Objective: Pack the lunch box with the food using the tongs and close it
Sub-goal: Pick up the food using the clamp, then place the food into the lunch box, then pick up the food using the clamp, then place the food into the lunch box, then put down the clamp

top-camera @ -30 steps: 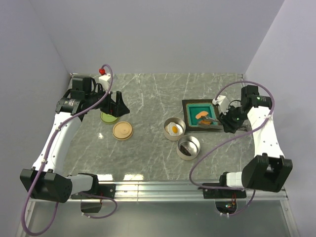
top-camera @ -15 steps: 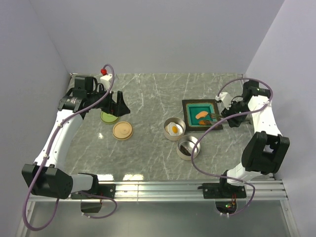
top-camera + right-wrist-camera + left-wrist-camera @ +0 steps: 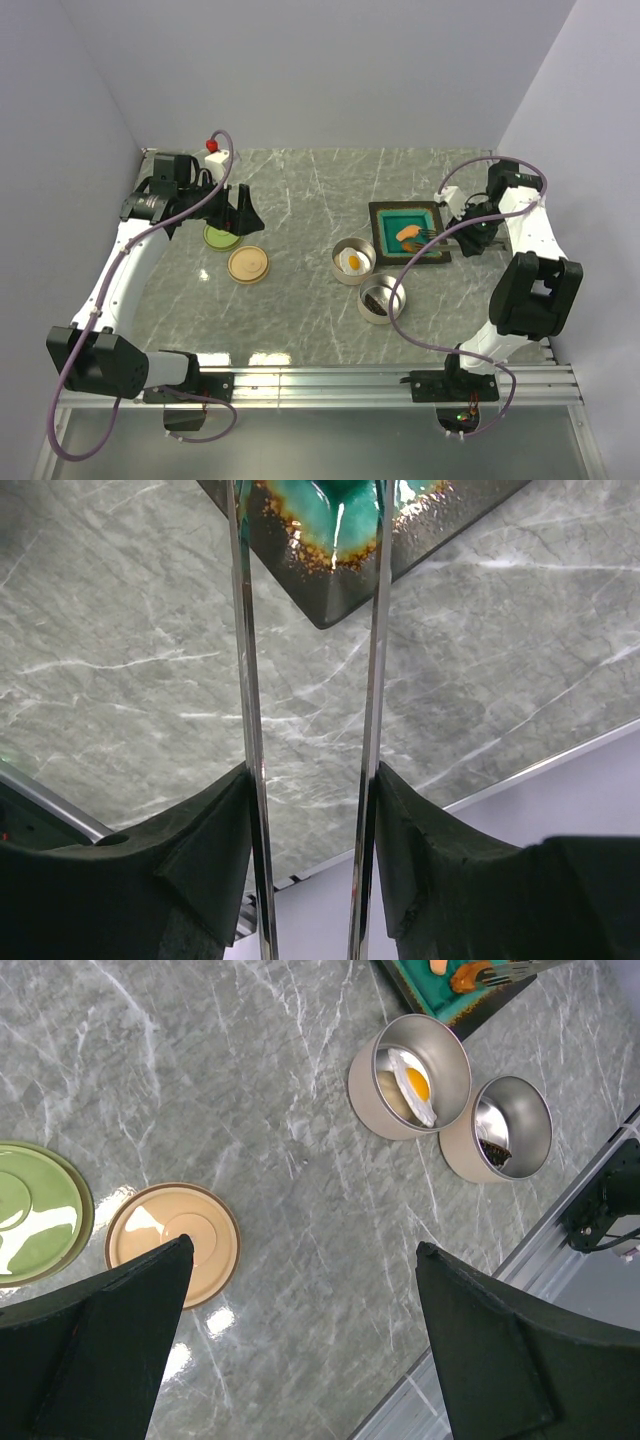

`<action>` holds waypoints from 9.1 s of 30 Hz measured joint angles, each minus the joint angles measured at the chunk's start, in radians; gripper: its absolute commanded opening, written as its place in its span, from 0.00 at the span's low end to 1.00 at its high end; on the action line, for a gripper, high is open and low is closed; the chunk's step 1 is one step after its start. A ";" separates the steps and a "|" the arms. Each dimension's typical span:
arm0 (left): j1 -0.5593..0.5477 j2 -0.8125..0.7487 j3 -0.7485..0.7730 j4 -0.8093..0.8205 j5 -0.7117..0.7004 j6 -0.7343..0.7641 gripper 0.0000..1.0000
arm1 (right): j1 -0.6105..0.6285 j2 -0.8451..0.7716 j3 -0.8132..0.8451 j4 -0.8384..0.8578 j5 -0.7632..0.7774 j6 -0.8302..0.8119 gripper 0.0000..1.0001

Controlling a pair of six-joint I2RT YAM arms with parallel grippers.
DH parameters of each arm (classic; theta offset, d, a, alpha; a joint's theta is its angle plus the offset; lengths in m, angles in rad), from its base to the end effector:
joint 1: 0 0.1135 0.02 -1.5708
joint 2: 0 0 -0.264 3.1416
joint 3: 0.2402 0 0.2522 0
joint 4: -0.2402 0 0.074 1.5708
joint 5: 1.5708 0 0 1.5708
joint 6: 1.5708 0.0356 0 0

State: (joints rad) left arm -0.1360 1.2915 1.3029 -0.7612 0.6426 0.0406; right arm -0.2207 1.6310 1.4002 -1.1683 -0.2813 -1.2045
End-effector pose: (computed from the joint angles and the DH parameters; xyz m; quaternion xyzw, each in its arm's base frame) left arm 0.2611 -0.0573 0.3602 0.2023 0.8555 -0.3073 0.3644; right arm 0.3013 -0.0575 0.2728 -0.4765 0.8638 0.0502 0.1556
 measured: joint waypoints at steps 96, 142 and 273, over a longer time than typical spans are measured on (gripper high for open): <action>0.000 0.001 0.010 0.003 0.015 -0.001 0.99 | 0.023 -0.232 0.019 -0.129 -0.269 0.427 0.51; 0.000 0.035 0.009 0.038 0.023 0.000 0.99 | 0.061 0.133 0.101 0.072 -0.034 0.007 0.57; 0.000 0.042 0.009 0.047 0.034 -0.004 0.99 | 0.077 0.183 -0.072 0.365 -0.189 0.475 0.56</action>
State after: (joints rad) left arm -0.1360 1.3334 1.3121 -0.7143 0.6769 0.0368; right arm -0.1436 1.8145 1.3281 -0.8036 -0.4702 -0.7300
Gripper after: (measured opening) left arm 0.995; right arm 0.555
